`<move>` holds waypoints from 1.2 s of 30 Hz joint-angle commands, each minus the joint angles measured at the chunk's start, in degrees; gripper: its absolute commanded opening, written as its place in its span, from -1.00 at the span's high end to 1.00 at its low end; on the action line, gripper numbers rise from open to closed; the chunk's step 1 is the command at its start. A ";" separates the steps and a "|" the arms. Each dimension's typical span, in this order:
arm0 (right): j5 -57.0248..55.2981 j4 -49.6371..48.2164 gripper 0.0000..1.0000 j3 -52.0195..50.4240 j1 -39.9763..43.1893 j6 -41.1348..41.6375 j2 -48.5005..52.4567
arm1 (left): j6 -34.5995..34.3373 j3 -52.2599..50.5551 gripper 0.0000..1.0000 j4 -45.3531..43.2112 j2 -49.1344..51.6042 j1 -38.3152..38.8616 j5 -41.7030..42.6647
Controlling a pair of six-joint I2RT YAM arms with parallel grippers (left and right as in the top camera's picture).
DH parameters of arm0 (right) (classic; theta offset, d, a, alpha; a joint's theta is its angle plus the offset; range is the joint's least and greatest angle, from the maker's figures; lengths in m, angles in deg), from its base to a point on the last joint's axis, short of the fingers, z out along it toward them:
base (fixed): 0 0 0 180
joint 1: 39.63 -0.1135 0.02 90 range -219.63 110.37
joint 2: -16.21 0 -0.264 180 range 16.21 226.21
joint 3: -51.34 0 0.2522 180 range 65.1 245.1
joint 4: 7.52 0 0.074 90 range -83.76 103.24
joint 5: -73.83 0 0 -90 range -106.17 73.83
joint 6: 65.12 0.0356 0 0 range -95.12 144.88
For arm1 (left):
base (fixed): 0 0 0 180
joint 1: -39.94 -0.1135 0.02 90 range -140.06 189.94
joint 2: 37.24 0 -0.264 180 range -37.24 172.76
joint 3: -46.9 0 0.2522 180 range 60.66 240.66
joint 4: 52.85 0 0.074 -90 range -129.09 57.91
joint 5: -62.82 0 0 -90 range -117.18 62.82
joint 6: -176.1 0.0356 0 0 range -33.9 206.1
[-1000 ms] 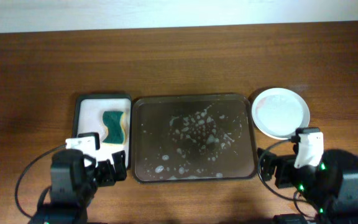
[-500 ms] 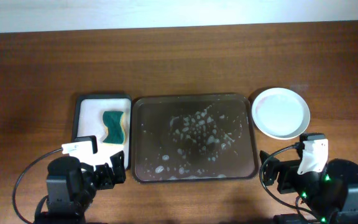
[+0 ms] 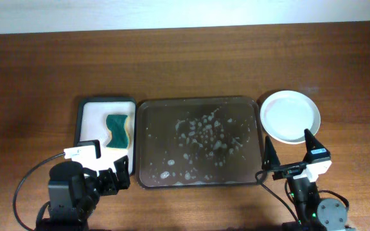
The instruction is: Clean dirty plates on tray and stack at the side
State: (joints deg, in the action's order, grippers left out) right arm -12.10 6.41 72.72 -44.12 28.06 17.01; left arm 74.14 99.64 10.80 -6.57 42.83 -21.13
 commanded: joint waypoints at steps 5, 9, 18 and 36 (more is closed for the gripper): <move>-6.16 2.16 -0.97 -7.30 0.68 0.00 -0.61 | 0.50 -0.44 -0.99 -0.13 -0.31 0.11 0.20; -5.42 4.39 -0.97 -7.30 0.76 0.04 -0.61 | 0.50 -0.44 -0.99 -0.13 -0.31 0.11 0.20; -5.42 4.39 -0.97 -7.30 0.76 0.04 -0.61 | 0.50 -0.44 -0.99 -0.13 -0.31 0.11 0.20; -5.42 4.39 -0.98 -7.30 0.76 0.04 -0.61 | 1.64 -28.68 -0.99 -28.50 -27.54 0.04 -1.31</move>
State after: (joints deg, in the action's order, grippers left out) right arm -16.69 10.50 65.73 -43.68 27.87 16.83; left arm 74.57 77.00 -10.47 -28.88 42.83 -22.90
